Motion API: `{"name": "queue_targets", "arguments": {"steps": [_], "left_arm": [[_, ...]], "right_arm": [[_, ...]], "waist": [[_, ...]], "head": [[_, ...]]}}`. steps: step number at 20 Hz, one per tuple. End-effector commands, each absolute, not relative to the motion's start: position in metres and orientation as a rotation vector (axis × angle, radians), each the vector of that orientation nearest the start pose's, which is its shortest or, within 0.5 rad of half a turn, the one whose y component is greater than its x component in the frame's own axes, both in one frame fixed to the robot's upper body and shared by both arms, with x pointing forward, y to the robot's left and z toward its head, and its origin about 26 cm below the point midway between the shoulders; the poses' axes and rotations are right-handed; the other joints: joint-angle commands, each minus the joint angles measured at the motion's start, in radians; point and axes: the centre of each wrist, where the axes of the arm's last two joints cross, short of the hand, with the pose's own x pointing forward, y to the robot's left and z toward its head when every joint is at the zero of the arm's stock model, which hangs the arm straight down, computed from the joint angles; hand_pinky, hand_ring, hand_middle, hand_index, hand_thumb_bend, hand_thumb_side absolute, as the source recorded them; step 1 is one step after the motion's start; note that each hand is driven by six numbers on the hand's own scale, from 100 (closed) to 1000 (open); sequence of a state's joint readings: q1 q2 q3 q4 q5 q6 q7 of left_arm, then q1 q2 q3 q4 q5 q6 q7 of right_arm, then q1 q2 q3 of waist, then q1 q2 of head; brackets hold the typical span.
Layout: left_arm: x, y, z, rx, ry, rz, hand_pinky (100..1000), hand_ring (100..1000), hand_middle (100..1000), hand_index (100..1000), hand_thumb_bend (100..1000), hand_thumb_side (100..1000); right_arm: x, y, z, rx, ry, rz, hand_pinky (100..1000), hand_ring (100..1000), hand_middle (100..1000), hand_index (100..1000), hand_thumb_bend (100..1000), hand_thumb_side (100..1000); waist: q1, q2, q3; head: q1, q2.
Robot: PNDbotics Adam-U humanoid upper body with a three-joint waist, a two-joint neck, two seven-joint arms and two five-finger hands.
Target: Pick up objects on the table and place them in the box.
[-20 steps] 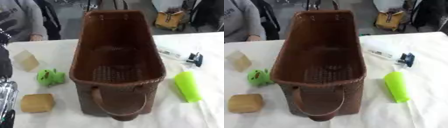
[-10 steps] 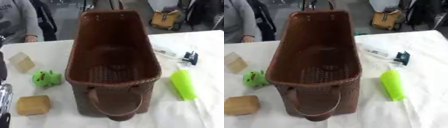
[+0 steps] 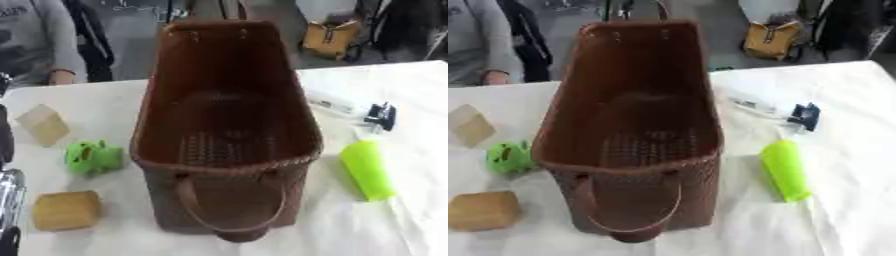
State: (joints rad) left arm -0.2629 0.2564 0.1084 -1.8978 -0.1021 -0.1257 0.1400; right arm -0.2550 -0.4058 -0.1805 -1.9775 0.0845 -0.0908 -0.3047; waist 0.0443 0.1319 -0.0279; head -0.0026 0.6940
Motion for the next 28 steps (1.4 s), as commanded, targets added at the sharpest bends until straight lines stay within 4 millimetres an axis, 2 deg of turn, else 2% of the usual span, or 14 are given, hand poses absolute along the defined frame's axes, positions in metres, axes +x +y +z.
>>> {"name": "queue_targets", "arguments": {"steps": [1,2,3,4,5,8,12,19,22,25,28], "left_arm": [[0.307,0.303,0.183,0.525,-2.255,-0.338,727,759,765,794,678,806],[0.306,0.306,0.186,0.559,-2.232,-0.391,727,759,765,794,678,806],[0.305,0.312,0.189,0.617,-2.185,-0.485,739,770,765,804,783,695],[0.304,0.318,0.193,0.681,-2.127,-0.59,739,770,765,804,783,695],[0.302,0.324,0.197,0.741,-2.061,-0.695,755,786,772,811,849,674],[0.296,0.336,0.208,0.9,-1.845,-0.986,768,798,780,814,887,673],[0.287,0.348,0.217,0.975,-1.593,-1.264,780,811,779,817,901,710],[0.278,0.357,0.228,0.983,-1.313,-1.512,791,826,777,824,1000,707],[0.276,0.359,0.227,0.932,-1.196,-1.629,792,828,780,829,1000,697],[0.276,0.361,0.224,0.866,-1.137,-1.683,799,832,784,833,1000,652],[0.278,0.364,0.219,0.806,-1.052,-1.732,799,833,783,831,1000,648]], "right_arm": [[0.289,-0.323,0.218,-0.667,-2.406,0.03,516,653,692,777,100,763],[0.289,-0.323,0.218,-0.668,-2.405,0.031,516,653,692,777,100,763],[0.289,-0.324,0.218,-0.671,-2.403,0.033,516,653,692,777,100,763],[0.289,-0.324,0.218,-0.674,-2.401,0.034,516,653,692,777,100,763],[0.289,-0.324,0.218,-0.676,-2.4,0.036,517,653,692,777,100,763],[0.288,-0.325,0.218,-0.683,-2.396,0.039,517,653,692,777,100,763],[0.288,-0.327,0.217,-0.693,-2.39,0.045,517,652,691,776,100,764],[0.287,-0.331,0.215,-0.714,-2.373,0.046,515,645,690,776,100,767],[0.287,-0.332,0.215,-0.722,-2.368,0.048,515,644,689,776,100,768],[0.287,-0.333,0.214,-0.727,-2.364,0.046,515,643,688,776,100,769],[0.287,-0.334,0.214,-0.733,-2.361,0.047,514,642,688,776,100,769]], "waist": [[-0.002,-0.01,0.0],[-0.002,-0.01,0.0],[-0.001,-0.011,0.001],[-0.001,-0.013,0.002],[0.0,-0.014,0.002],[0.002,-0.017,0.003],[0.006,-0.021,0.005],[0.017,-0.031,0.013],[0.021,-0.034,0.014],[0.023,-0.037,0.015],[0.024,-0.037,0.015]], "head": [[-0.004,-0.008],[-0.004,-0.008],[-0.005,-0.01],[-0.005,-0.011],[-0.006,-0.012],[-0.004,-0.014],[0.0,-0.011],[-0.007,-0.004],[-0.013,-0.002],[-0.016,-0.001],[-0.019,-0.001]]}}
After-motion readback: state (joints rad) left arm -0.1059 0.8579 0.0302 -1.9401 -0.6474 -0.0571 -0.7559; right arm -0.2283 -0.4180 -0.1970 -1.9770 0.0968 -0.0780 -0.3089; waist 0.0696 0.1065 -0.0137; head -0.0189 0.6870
